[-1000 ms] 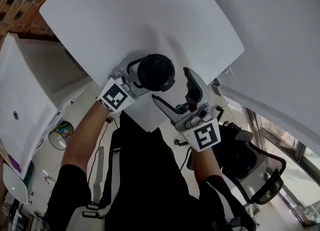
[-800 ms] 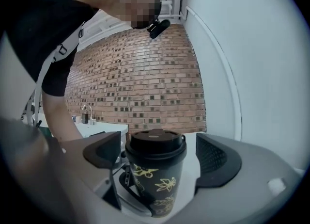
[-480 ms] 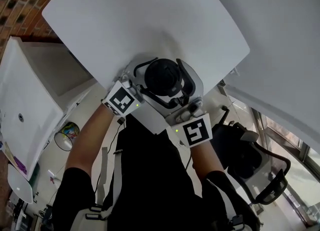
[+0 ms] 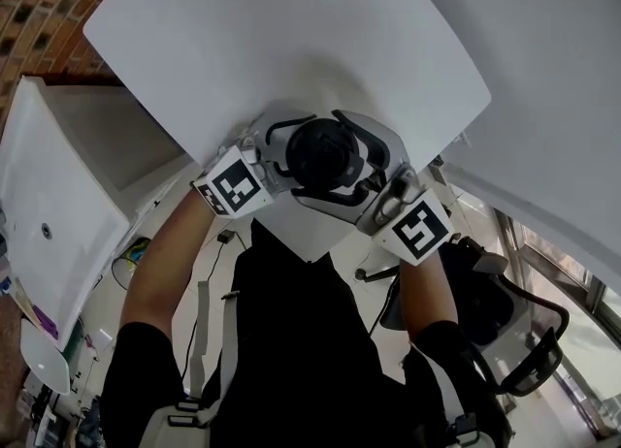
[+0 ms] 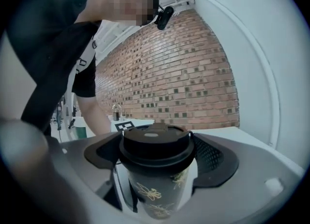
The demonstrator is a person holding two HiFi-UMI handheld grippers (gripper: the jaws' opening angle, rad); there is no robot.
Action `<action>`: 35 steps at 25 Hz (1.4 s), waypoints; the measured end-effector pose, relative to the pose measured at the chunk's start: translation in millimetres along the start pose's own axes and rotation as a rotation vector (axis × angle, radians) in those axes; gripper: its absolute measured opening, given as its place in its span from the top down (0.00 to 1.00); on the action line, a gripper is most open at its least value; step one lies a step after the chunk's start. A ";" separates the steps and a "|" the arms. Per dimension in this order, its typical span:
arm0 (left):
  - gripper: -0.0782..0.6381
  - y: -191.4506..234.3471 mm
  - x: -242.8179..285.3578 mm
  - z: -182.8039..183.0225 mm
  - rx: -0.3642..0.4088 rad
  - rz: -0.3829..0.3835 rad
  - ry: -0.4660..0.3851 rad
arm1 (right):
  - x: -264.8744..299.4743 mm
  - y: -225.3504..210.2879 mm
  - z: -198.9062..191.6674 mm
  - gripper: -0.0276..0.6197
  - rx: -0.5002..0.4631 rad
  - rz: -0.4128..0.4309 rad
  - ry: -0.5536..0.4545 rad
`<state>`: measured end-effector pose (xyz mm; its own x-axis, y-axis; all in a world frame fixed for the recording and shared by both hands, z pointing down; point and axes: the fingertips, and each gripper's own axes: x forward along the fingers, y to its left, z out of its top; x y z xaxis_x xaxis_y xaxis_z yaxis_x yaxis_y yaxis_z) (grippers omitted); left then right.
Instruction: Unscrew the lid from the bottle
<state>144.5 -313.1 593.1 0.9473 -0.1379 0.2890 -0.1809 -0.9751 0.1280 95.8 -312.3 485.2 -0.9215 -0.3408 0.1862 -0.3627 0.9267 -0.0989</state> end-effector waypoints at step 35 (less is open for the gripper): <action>0.36 3.4 -2.4 -2.8 -0.011 0.015 -0.002 | 13.0 -2.5 18.6 0.23 0.000 -0.038 -0.079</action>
<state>140.9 -315.6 595.5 0.9450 -0.1523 0.2894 -0.1977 -0.9710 0.1346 82.1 -322.0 469.8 -0.9150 -0.3875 0.1123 -0.3980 0.9126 -0.0935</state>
